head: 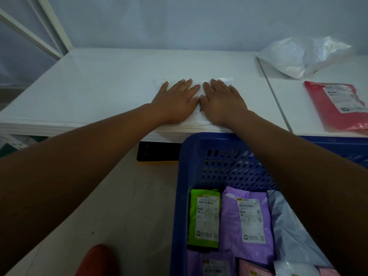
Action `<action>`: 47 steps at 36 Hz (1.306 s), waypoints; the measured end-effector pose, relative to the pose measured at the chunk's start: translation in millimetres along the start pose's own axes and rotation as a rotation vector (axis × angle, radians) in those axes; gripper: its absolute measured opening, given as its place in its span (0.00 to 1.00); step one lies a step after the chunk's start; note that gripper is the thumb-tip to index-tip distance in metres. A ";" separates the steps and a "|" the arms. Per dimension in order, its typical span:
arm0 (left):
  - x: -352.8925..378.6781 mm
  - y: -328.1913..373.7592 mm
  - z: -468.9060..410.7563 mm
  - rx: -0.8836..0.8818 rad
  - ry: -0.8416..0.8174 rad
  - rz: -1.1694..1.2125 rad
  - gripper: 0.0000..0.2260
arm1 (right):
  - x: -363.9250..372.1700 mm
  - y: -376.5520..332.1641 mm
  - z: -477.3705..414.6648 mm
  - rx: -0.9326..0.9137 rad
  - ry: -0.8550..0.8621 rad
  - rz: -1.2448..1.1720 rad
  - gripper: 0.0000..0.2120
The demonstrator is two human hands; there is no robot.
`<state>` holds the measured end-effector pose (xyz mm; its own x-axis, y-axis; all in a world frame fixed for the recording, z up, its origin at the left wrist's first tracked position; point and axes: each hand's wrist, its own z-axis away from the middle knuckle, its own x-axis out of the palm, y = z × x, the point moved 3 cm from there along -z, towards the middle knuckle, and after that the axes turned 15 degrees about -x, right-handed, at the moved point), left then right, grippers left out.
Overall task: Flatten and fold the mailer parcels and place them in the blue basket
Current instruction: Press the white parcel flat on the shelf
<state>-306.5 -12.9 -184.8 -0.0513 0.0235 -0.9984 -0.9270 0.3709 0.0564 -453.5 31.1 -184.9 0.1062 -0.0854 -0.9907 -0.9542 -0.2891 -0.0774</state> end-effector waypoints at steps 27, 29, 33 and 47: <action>1.4 0.9 8.0 -0.236 0.017 0.002 0.27 | -24.5 -16.1 10.9 -0.192 0.572 -0.085 0.19; 2.5 -2.2 11.8 -0.370 0.002 0.025 0.28 | -23.6 -16.1 10.3 -0.190 0.543 -0.033 0.18; -4.4 -1.7 11.7 -0.594 -0.123 0.065 0.29 | -14.1 -14.4 2.7 -0.182 0.396 0.060 0.17; -26.1 -24.3 21.0 -0.223 0.202 -0.013 0.30 | -7.0 7.3 -4.5 0.058 0.306 -0.315 0.21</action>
<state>-274.8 -3.0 -160.1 -0.0914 -0.1732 -0.9806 -0.9856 0.1561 0.0642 -460.0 25.3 -178.0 0.4644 -0.2828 -0.8393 -0.8749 -0.2932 -0.3853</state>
